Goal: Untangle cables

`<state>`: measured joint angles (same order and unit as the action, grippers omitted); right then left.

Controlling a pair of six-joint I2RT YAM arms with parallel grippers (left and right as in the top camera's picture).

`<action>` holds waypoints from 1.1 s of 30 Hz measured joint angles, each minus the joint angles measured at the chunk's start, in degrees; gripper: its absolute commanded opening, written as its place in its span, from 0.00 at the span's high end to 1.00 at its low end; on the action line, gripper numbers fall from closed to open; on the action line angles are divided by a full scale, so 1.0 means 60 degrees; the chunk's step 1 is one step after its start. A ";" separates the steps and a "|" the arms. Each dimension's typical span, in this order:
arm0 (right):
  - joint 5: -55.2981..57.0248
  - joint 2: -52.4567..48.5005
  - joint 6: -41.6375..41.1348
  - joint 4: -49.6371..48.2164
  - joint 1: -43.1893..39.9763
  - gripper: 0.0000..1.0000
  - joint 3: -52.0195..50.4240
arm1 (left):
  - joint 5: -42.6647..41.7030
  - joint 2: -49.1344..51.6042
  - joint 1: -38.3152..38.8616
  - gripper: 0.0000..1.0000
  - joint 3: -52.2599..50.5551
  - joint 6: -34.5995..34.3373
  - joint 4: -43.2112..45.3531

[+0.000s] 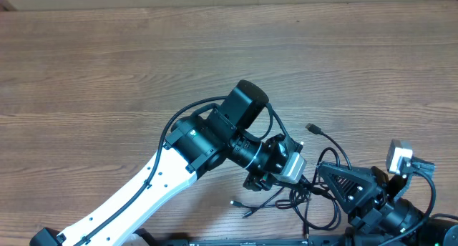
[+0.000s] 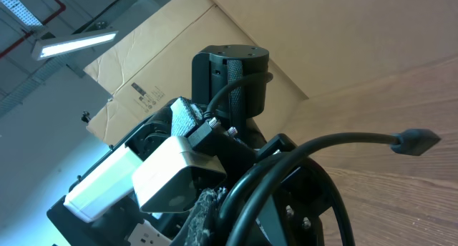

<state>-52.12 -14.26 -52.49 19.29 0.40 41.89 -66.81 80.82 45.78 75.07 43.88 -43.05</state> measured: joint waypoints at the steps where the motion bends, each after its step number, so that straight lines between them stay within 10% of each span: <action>1: 0.0000 0.0004 0.0000 0.0004 0.0000 0.96 0.0000 | -0.0004 0.0000 0.0000 0.96 0.0000 0.0000 0.0000; 10: 0.0084 0.0004 0.0011 0.0317 0.0000 0.96 0.0000 | 0.0280 0.0000 -0.0007 0.96 0.0000 -0.0255 0.0015; 18: 0.2441 -0.0007 -0.0011 0.4153 0.0000 0.95 0.0022 | 0.2146 -0.0018 -0.1304 0.96 0.0000 -0.2907 -0.0066; 33: 0.3464 -0.0007 0.0000 0.5227 0.0000 0.25 0.0018 | 0.3013 -0.0033 -0.1898 0.96 0.0000 -0.4430 0.0466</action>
<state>-31.33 -14.31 -52.49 50.65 0.40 42.00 -48.73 80.62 34.39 75.07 17.30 -40.25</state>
